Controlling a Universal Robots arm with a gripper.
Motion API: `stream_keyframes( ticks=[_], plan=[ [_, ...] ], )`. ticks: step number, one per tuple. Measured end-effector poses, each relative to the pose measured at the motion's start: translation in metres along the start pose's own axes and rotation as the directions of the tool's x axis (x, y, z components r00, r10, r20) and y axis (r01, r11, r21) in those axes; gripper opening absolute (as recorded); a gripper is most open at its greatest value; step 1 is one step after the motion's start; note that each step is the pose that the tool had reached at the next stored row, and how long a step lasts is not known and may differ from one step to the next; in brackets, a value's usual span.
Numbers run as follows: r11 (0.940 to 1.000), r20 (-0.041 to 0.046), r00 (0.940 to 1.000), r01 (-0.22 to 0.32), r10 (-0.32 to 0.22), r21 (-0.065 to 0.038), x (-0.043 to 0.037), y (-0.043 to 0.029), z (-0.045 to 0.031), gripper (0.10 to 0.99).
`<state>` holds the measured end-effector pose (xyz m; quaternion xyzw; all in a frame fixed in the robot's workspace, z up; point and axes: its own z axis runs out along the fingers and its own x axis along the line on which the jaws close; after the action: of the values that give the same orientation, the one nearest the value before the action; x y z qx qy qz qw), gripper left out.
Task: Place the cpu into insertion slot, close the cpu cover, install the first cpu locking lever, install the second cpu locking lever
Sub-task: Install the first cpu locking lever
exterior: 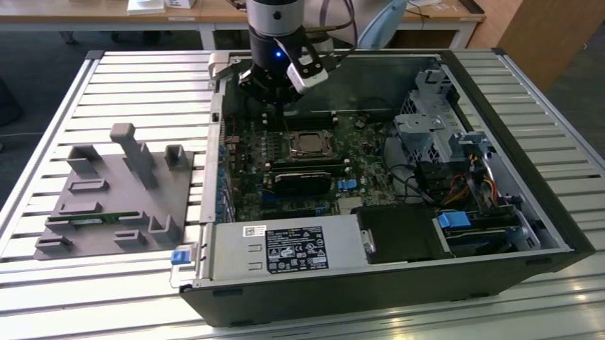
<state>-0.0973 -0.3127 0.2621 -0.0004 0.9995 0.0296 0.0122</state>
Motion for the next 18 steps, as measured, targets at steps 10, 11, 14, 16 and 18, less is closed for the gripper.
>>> stream_keyframes(
  ticks=[10,11,14,16,18],
  plan=[
    [1.0,-0.0007,1.0,0.0,0.0,0.0,0.0059,0.006,0.0037,0.106],
    [1.0,-0.0007,1.0,0.0,0.0,0.0,0.0062,0.0073,0.0043,0.106],
    [1.0,-0.0008,1.0,0.0,0.0,0.0,0.0072,0.0109,0.0055,0.106],
    [1.0,-0.0009,1.0,0.0,0.0,0.0,0.0075,0.0133,0.0063,0.106],
    [1.0,-0.0009,1.0,0.0,0.0,0.0,0.0076,0.0156,0.0072,0.106]
  ],
)
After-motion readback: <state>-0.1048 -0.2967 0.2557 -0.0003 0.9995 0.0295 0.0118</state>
